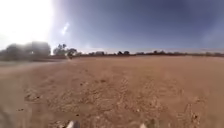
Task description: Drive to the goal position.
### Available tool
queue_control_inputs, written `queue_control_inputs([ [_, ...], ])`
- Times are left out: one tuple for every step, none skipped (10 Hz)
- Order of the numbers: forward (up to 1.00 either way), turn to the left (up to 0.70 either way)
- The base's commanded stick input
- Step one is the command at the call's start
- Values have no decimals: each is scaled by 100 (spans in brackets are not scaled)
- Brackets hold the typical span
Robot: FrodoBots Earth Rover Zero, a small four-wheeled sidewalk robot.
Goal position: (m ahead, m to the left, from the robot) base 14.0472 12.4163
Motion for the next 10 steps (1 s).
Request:
queue_control_inputs([
  [70, 0],
  [70, 0],
  [70, 0],
  [70, 0],
  [70, 0],
  [70, 0],
  [70, 0],
  [70, 0],
  [70, 0],
  [70, 0],
])
